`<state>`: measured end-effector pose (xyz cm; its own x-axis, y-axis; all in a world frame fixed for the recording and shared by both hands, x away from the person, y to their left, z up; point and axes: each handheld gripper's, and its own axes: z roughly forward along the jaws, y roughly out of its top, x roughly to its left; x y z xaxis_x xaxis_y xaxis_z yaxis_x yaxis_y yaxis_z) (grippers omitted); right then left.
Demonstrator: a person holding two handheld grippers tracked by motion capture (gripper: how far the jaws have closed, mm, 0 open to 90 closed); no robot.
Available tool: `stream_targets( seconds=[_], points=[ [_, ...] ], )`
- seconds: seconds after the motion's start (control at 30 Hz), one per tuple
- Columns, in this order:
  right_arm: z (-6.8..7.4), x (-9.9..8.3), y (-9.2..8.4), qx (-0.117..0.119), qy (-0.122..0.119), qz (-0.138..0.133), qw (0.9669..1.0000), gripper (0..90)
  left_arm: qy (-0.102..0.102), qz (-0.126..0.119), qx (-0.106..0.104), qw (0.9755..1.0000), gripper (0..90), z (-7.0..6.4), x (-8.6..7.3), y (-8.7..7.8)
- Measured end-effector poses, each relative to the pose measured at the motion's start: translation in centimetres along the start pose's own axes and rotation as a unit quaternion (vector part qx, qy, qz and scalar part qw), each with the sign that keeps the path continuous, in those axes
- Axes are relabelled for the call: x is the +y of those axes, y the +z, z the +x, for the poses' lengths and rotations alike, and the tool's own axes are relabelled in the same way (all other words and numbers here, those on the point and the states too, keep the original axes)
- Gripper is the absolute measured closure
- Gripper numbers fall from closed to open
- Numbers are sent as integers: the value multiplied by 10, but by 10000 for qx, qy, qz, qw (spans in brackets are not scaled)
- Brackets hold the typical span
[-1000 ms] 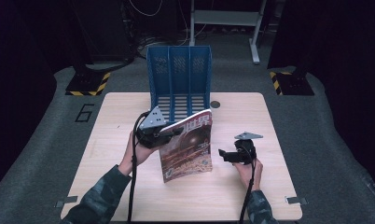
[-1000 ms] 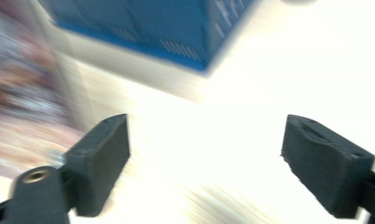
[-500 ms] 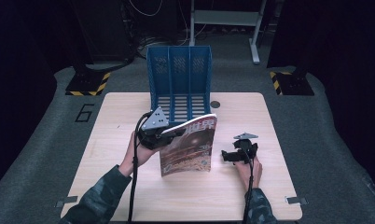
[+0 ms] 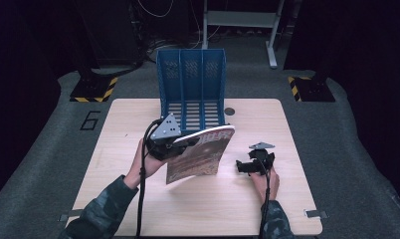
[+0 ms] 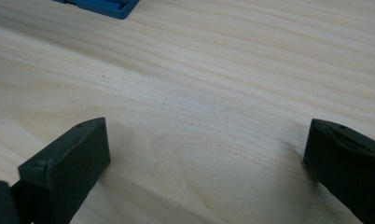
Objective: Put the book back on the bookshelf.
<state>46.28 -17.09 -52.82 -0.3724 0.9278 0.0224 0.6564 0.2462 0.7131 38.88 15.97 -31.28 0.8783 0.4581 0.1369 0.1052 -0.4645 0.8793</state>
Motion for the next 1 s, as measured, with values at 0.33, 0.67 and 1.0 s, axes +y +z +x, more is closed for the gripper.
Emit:
stream_targets(
  seconds=[0.33,0.67,1.0],
  points=[
    [0,0,0,-2,16,-32,10000,10,-64,-59,128,9999,836,6,3,-17],
    [-1,0,0,-14,-7,-47,10000,18,-180,-113,381,9990,837,14,-3,-39],
    [-2,0,0,-15,-56,-70,10000,24,-204,-128,678,9974,837,27,-5,-59]
  ],
)
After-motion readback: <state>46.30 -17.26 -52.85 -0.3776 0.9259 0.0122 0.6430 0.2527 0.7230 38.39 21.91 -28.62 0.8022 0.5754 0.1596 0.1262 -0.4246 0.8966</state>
